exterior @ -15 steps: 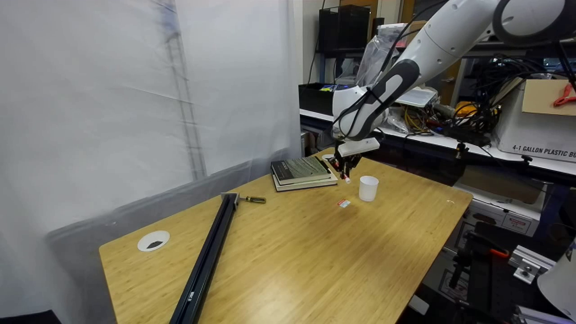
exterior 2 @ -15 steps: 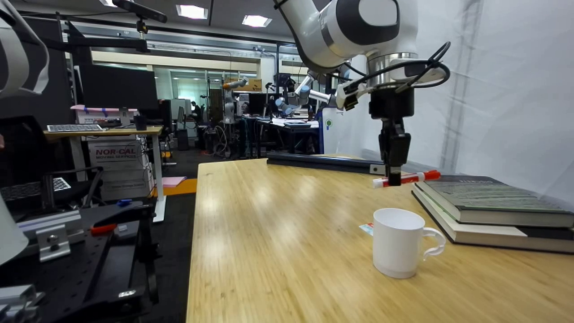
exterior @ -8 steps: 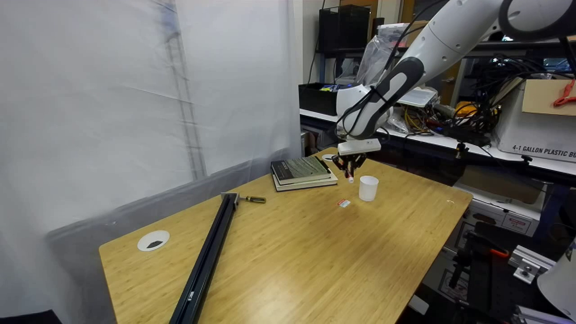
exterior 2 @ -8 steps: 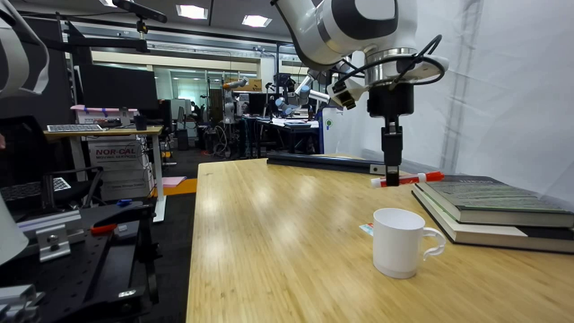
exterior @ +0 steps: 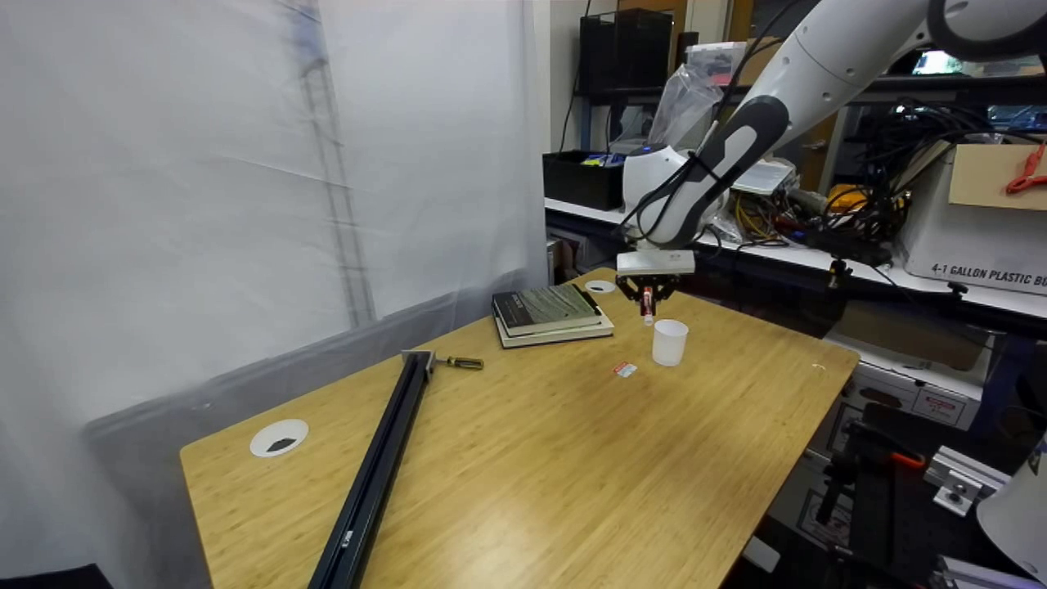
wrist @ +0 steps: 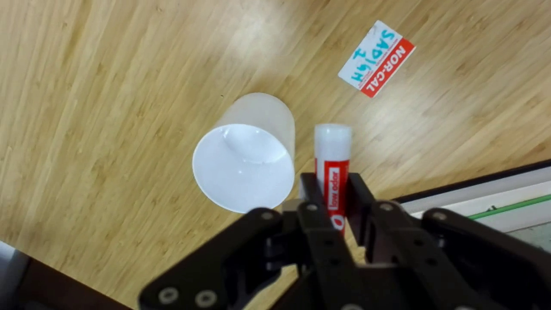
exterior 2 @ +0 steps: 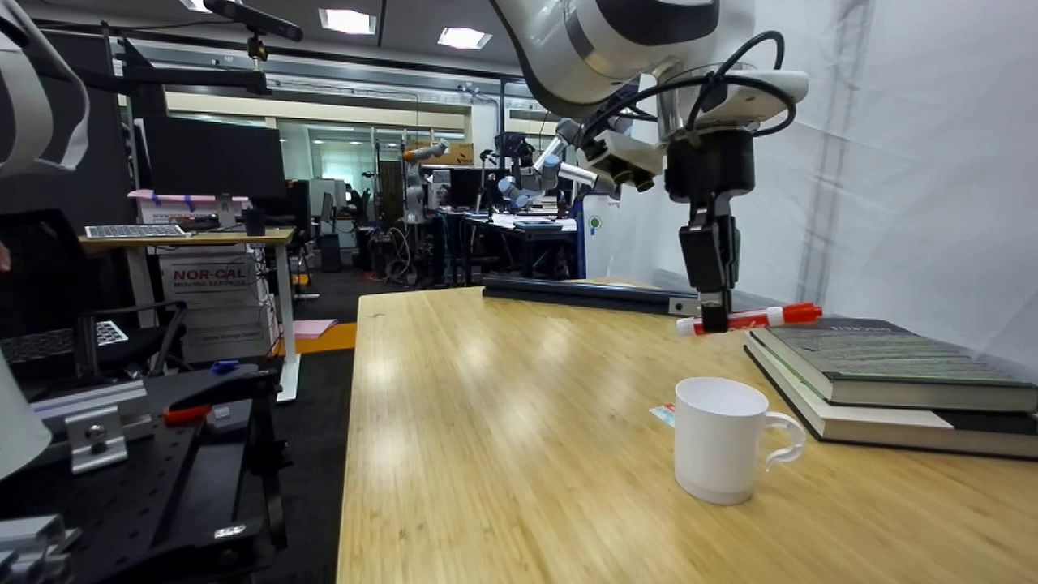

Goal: Move the mug to the right, put the marker on the desk, then put it back in the mug

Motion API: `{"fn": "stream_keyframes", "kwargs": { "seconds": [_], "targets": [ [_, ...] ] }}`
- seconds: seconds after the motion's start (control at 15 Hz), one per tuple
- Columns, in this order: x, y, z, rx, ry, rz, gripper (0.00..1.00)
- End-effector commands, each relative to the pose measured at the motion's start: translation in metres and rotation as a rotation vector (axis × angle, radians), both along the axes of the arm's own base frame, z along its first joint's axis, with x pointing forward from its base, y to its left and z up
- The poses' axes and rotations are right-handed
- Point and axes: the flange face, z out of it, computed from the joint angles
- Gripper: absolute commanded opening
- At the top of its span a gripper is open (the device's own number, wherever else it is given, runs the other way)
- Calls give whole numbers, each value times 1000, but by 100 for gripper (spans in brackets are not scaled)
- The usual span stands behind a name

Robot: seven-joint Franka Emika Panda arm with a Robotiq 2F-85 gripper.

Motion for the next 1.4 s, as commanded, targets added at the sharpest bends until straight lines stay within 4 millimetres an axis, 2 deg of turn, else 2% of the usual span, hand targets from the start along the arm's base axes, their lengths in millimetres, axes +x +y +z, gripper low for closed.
{"fn": "stream_keyframes", "kwargs": {
  "seconds": [0.0, 0.67, 1.33],
  "targets": [
    [-9, 0, 7, -46, -38, -71, 5],
    [-26, -16, -4, -139, -41, -208, 5],
    [-28, -13, 0, -261, -57, -278, 5]
  ]
}}
